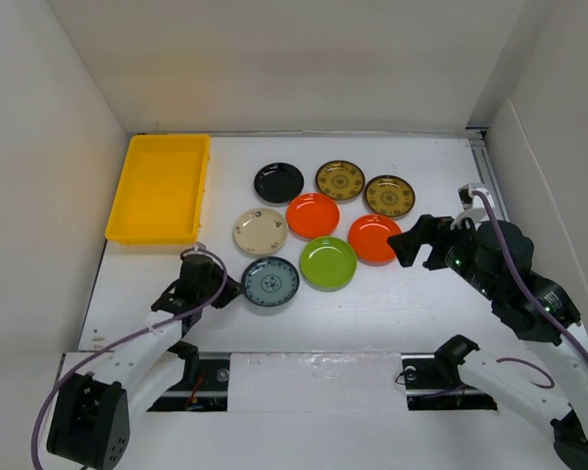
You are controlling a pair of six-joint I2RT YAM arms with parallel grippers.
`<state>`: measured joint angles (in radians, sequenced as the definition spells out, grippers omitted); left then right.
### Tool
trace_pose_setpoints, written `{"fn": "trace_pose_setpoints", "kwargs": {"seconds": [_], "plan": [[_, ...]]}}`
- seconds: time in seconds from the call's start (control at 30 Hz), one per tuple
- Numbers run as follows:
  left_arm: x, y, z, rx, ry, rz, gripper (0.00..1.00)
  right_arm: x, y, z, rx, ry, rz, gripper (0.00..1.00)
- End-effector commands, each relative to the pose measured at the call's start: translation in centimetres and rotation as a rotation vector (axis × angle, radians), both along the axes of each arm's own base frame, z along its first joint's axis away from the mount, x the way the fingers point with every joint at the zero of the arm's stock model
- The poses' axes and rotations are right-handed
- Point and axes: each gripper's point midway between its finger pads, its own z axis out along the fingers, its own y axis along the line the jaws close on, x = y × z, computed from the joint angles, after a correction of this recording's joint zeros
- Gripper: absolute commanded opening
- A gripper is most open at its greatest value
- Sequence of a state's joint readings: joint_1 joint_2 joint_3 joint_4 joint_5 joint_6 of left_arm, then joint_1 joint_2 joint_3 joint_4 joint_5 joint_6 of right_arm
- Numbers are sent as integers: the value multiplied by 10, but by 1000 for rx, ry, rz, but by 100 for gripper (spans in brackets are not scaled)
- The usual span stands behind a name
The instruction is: Place the plates into the plastic bin on the countertop
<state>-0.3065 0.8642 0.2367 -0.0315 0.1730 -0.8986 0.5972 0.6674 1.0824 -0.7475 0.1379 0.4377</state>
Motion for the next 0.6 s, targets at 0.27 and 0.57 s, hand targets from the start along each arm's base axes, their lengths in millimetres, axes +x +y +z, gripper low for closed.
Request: {"fn": "trace_pose_setpoints", "kwargs": {"seconds": [0.27, 0.57], "plan": [[23, -1, 95, -41, -212, 23, 0, 4, 2, 16, 28, -59, 1, 100], [77, 24, 173, 18, -328, 237, 0, 6, 1, 18, 17, -64, -5, 100]]}}
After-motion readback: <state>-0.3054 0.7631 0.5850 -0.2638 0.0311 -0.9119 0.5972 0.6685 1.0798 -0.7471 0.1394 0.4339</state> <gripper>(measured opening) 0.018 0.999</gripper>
